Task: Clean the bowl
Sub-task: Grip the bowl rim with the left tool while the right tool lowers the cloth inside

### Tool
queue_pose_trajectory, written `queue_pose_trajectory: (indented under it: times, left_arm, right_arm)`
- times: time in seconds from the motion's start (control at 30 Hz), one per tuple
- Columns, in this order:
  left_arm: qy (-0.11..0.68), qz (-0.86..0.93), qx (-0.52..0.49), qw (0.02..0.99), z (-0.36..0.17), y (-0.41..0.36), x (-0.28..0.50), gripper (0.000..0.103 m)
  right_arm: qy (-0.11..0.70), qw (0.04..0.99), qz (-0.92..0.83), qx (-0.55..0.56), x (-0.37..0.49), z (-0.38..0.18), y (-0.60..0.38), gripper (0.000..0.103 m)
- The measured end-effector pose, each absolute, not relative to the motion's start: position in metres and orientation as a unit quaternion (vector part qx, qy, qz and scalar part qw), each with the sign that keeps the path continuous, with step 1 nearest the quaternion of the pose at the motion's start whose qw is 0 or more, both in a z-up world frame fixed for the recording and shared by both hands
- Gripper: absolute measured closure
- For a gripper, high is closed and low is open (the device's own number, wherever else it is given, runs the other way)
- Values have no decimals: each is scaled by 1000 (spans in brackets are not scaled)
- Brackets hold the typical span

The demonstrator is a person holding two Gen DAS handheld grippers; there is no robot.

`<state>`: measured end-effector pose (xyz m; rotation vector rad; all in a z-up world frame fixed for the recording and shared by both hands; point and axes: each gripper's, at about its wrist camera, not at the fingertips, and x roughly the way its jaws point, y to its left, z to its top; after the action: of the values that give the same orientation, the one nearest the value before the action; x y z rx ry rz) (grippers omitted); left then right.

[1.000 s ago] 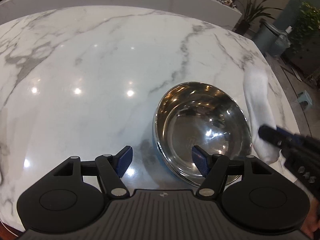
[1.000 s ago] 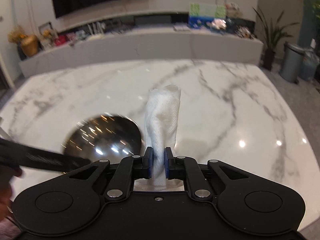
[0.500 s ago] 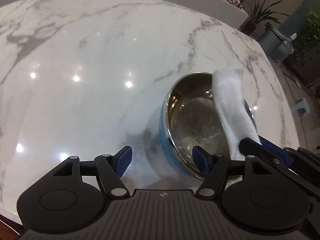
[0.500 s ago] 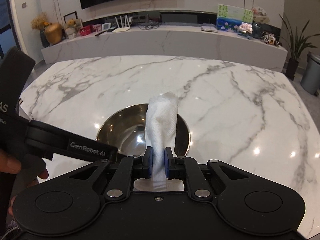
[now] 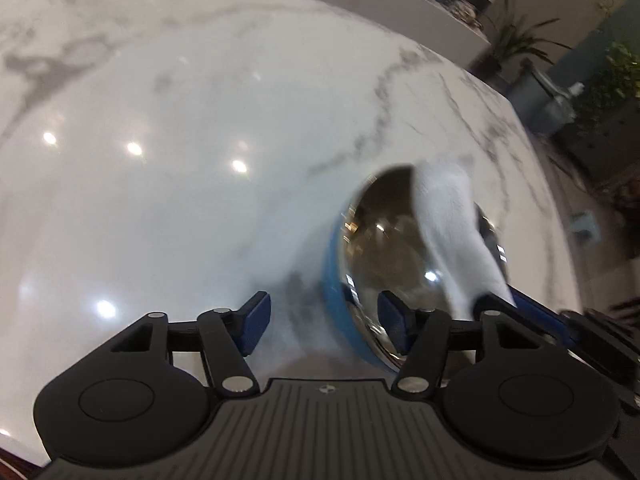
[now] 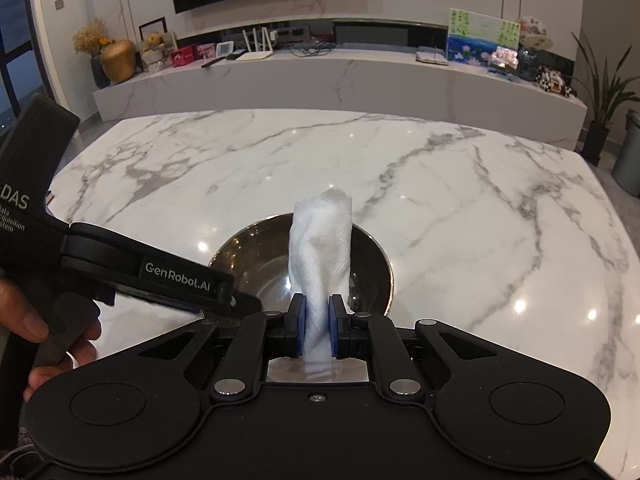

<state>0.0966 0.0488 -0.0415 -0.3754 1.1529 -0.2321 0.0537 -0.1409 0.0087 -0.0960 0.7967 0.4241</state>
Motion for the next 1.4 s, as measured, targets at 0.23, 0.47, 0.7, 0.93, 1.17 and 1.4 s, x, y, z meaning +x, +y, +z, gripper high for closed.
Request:
queue_pose_trajectory:
  times: [0.23,0.47,0.7,0.93,1.17,1.4]
  left_arm:
    - [550,-133,-206,798,-42,50,100,49]
    - [548,-133,-200,801,-37,45,102,65]
    - [555,-124,-175,804,-35,42,101,81]
    - [549,-115,-111,820,-28,27,99,92]
    - [550,-112,-80,824,-23,17,98,93]
    - [559,-105,-86,818,-26,16,94,88]
  right_arm:
    - [395,889,228,-36,56,13,-142,93]
    - [411,875,251,-40,60,11,-135,93]
    - [429,863,261,-53,64,4,-128,93]
    - [454,850,265,-43,66,-7,-129,93]
    - [469,844,255,-50,66,-22,-132,93]
    - [460,847,255,-78,63,-24,-127,94]
